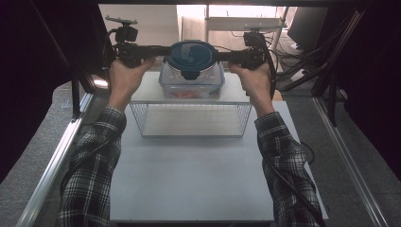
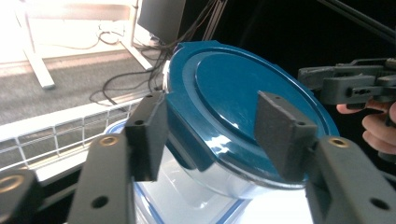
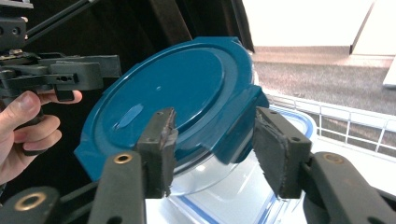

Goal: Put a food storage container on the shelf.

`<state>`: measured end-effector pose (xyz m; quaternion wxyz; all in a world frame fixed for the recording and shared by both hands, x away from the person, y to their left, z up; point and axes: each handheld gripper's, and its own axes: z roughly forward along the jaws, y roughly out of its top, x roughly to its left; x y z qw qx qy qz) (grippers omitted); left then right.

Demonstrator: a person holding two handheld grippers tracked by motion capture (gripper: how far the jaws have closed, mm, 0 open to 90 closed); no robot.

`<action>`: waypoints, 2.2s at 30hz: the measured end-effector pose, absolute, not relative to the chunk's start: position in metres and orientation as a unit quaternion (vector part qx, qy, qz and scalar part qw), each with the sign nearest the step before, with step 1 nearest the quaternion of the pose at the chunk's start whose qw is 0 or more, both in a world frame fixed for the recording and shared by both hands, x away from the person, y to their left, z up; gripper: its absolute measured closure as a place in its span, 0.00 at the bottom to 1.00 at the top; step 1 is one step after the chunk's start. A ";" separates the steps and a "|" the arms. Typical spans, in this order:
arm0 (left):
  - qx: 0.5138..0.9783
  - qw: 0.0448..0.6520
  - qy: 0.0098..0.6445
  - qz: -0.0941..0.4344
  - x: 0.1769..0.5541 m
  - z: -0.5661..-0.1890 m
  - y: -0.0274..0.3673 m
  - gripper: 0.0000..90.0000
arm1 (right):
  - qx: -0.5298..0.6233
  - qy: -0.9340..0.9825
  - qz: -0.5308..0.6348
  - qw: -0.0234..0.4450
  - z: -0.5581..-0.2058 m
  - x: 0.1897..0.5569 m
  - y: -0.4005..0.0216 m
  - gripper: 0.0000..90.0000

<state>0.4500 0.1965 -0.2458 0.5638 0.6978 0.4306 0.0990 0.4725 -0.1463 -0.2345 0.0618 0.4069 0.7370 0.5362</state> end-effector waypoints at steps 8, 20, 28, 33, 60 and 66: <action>0.714 0.565 0.391 0.134 0.429 -0.255 0.193 0.31 | 0.363 0.759 0.534 0.084 -0.238 0.456 -0.147 0.36; 0.740 0.548 0.360 0.149 0.394 -0.282 0.183 0.14 | 0.313 0.776 0.534 0.119 -0.260 0.425 -0.157 0.14; 0.760 0.523 0.342 0.175 0.369 -0.296 0.175 0.11 | 0.303 0.779 0.535 0.122 -0.271 0.410 -0.166 0.12; 0.762 0.522 0.345 0.167 0.358 -0.310 0.179 0.10 | 0.292 0.785 0.532 0.127 -0.279 0.399 -0.166 0.10; 0.774 0.514 0.340 0.146 0.313 -0.372 0.182 0.09 | 0.257 0.821 0.490 0.142 -0.338 0.360 -0.152 0.03; 0.774 0.513 0.345 0.137 0.307 -0.387 0.180 0.09 | 0.253 0.826 0.483 0.146 -0.355 0.354 -0.151 0.02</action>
